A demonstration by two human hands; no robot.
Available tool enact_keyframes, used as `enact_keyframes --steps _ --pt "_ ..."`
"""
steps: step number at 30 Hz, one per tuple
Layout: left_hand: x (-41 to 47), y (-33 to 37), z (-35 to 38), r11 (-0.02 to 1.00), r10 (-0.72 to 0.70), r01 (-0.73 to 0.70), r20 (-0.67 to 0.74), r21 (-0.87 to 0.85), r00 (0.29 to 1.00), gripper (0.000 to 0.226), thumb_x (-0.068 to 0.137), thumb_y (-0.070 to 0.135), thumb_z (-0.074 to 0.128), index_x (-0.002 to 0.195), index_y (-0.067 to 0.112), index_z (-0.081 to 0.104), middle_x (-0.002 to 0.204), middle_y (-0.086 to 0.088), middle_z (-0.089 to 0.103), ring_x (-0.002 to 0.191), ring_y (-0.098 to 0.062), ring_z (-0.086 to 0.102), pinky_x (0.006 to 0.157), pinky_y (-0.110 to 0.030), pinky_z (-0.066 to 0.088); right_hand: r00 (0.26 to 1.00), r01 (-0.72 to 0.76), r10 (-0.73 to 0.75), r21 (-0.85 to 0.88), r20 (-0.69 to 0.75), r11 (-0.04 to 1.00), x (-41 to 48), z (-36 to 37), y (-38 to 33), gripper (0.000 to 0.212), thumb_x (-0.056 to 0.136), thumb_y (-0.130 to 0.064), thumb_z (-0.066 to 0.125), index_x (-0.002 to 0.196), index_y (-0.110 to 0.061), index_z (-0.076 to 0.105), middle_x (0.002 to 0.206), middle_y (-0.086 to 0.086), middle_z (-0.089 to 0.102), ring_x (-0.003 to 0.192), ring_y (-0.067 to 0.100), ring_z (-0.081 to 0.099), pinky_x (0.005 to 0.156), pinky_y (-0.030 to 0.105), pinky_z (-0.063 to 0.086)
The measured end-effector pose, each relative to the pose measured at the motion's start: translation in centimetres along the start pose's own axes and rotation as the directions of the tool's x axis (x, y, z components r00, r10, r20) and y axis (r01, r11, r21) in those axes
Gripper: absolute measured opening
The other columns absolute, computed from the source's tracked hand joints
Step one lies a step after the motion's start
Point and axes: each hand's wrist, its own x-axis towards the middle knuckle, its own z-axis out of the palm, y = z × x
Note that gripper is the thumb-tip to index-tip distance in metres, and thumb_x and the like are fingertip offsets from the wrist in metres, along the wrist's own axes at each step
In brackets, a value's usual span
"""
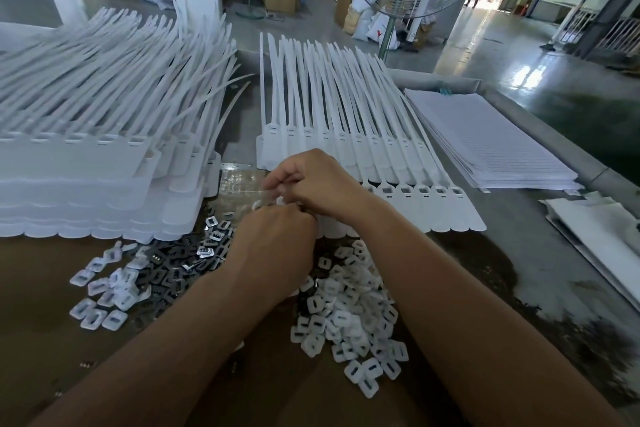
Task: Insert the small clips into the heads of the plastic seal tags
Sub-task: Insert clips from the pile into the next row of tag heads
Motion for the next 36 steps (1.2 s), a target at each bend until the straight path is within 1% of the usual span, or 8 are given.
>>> enact_keyframes --steps 9,14,18,21,24,27,30,36 --pt "0.1 0.0 -0.3 0.999 -0.022 0.022 -0.002 -0.049 1.0 0.025 0.088 0.014 0.043 0.108 0.016 0.058 0.107 0.0 0.061 0.092 -0.019 0.06 0.074 -0.027 0.045 0.996 -0.035 0.055 -0.256 0.072 0.966 -4.2 -4.2 0.6 0.013 0.077 -0.013 0.072 0.084 -0.024 0.072 0.068 -0.019 0.061 0.068 -0.007 0.057 0.071 0.009 0.045" --pt "0.2 -0.2 0.0 0.998 -0.015 0.014 -0.013 -0.06 1.0 0.017 0.088 0.02 0.046 0.094 0.016 0.061 0.097 0.003 0.062 0.084 -0.017 0.061 0.069 -0.026 0.048 0.971 -0.013 0.096 -0.35 0.22 0.937 -6.5 -3.6 0.2 0.013 0.077 -0.018 0.072 0.087 -0.025 0.073 0.076 -0.017 0.066 0.069 -0.005 0.059 0.062 0.006 0.045" --pt "0.3 -0.3 0.2 0.999 -0.001 0.0 -0.02 -0.051 1.0 0.015 0.089 0.019 0.045 0.093 0.018 0.059 0.096 0.005 0.061 0.083 -0.015 0.06 0.067 -0.023 0.044 0.972 0.073 0.039 -0.456 0.232 0.887 -6.9 -2.4 -0.1 0.017 0.079 -0.019 0.07 0.095 -0.021 0.073 0.091 -0.005 0.07 0.084 0.007 0.06 0.075 0.018 0.049" --pt "0.4 -0.3 0.3 0.998 0.005 -0.007 -0.022 -0.055 1.0 0.019 0.089 0.019 0.044 0.096 0.019 0.061 0.097 0.005 0.062 0.083 -0.014 0.061 0.068 -0.023 0.046 0.971 0.086 0.037 -0.487 0.237 0.869 -6.8 -2.2 -0.1 0.011 0.079 -0.017 0.069 0.089 -0.014 0.07 0.087 -0.003 0.067 0.084 0.011 0.06 0.077 0.025 0.05" --pt "0.2 -0.2 0.2 0.998 0.004 -0.006 -0.027 -0.057 1.0 0.022 0.089 0.018 0.043 0.1 0.019 0.061 0.1 0.005 0.062 0.085 -0.015 0.061 0.071 -0.023 0.046 0.962 0.089 0.036 -0.438 0.269 0.894 -6.7 -2.5 0.1 0.007 0.077 -0.016 0.07 0.077 -0.022 0.067 0.078 -0.012 0.061 0.075 0.003 0.057 0.069 0.015 0.046" --pt "0.1 0.0 0.2 0.999 -0.009 0.007 -0.032 -0.052 0.999 0.022 0.089 0.019 0.041 0.102 0.017 0.059 0.102 0.003 0.062 0.087 -0.017 0.061 0.07 -0.024 0.043 0.986 0.016 0.033 -0.286 0.164 0.958 -6.5 -3.1 0.6 0.022 0.077 -0.019 0.072 0.068 -0.033 0.058 0.073 -0.016 0.059 0.068 -0.006 0.055 0.063 0.009 0.042" --pt "-0.1 0.1 0.1 0.999 -0.003 0.003 -0.016 -0.045 1.0 0.025 0.09 0.016 0.042 0.108 0.017 0.059 0.107 0.003 0.06 0.089 -0.016 0.06 0.071 -0.025 0.045 1.0 -0.023 0.021 -0.171 -0.013 0.985 -5.2 -3.2 1.0 0.021 0.079 -0.017 0.071 0.07 -0.033 0.061 0.076 -0.015 0.063 0.074 -0.004 0.059 0.071 0.015 0.047" --pt "0.1 0.1 0.0 0.999 -0.002 0.003 0.025 -0.049 1.0 0.028 0.088 0.01 0.041 0.11 0.016 0.057 0.111 0.002 0.06 0.095 -0.015 0.058 0.07 -0.022 0.039 0.992 -0.035 0.019 -0.135 -0.123 0.99 -1.5 -1.5 0.5 0.008 0.083 -0.009 0.065 0.086 -0.013 0.07 0.071 -0.014 0.058 0.066 -0.005 0.051 0.063 0.005 0.039"
